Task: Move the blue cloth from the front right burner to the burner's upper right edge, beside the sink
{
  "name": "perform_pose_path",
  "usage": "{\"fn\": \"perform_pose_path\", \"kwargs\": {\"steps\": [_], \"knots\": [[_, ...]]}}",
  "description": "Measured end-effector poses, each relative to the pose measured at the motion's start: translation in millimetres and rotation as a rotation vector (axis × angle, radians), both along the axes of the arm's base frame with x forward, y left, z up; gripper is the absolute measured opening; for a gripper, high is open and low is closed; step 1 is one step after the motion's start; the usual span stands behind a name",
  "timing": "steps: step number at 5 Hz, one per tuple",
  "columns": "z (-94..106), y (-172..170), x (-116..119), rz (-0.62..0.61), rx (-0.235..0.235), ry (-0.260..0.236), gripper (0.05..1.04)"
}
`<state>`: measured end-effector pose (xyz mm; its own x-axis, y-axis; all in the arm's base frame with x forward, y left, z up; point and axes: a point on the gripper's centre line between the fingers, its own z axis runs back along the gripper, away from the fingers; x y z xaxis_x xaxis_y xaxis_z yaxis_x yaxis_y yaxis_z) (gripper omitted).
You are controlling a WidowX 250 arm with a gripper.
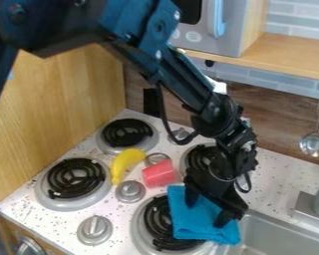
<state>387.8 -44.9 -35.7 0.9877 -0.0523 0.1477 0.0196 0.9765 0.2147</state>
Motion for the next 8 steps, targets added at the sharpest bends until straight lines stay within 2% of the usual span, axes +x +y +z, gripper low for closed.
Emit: {"fn": "perform_pose_path", "kwargs": {"steps": [2,3,4,5,6,7,8], "knots": [[-6.1,-13.7,40.9,-0.019,-0.032,0.009,1.001],[-9.3,-26.3,71.0,-0.043,-0.066,0.002,1.001],[-13.0,-45.6,91.3,-0.081,-0.098,-0.008,1.001],[-11.6,-50.8,107.0,-0.086,-0.114,-0.023,1.001],[-10.1,-49.9,110.6,-0.087,-0.11,-0.035,1.001],[-12.4,-46.5,101.4,-0.095,-0.101,-0.036,1.001],[-11.9,-38.4,77.5,-0.087,-0.085,-0.031,1.001]]}}
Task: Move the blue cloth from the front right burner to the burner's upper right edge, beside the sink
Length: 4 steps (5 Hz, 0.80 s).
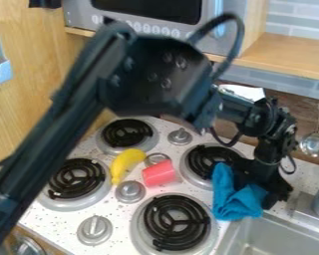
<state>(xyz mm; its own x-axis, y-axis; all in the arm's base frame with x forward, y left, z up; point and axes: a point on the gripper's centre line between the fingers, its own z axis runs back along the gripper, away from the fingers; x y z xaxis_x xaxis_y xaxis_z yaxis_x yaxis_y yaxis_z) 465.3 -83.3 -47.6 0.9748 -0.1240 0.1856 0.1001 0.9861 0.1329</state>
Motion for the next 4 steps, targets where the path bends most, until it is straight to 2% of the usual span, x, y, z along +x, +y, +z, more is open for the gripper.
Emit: {"fn": "perform_pose_path", "kwargs": {"steps": [2,4], "knots": [[1.2,33.8,-40.0,0.076,-0.021,0.001,1.0],[6.4,45.8,-59.0,0.09,-0.012,-0.013,1.0]]}}
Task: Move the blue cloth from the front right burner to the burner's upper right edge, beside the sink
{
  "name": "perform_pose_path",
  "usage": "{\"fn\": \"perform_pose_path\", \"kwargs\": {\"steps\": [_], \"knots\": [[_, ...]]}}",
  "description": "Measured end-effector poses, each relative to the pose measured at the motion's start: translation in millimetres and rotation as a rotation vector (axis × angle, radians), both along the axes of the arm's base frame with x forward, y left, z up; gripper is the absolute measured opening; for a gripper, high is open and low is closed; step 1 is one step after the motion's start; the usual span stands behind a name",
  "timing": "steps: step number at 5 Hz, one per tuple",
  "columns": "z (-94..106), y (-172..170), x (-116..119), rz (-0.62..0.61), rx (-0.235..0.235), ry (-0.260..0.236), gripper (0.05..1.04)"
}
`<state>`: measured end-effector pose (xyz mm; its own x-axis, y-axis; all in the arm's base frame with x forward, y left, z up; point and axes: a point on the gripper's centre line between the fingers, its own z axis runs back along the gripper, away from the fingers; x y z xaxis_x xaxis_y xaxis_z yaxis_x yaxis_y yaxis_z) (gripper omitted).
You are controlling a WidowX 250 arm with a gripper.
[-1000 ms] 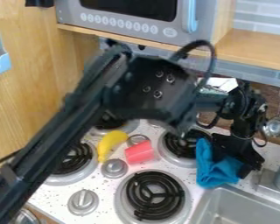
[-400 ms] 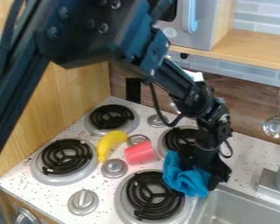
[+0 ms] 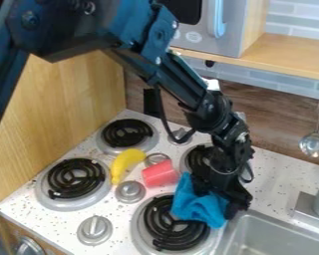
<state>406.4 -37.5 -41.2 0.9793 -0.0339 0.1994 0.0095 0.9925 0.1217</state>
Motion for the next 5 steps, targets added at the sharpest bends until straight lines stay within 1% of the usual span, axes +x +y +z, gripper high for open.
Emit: {"fn": "perform_pose_path", "kwargs": {"steps": [1,2,3,4,5], "knots": [[2.0,0.4,-1.0,-0.005,0.001,-0.014,1.0],[6.4,-1.4,3.3,0.019,-0.016,-0.019,1.0],[24.2,-8.6,13.4,0.025,-0.063,-0.07,1.0],[59.9,-7.6,24.1,0.026,-0.142,-0.187,1.0],[87.8,-1.2,17.4,0.023,-0.187,-0.255,1.0]]}}
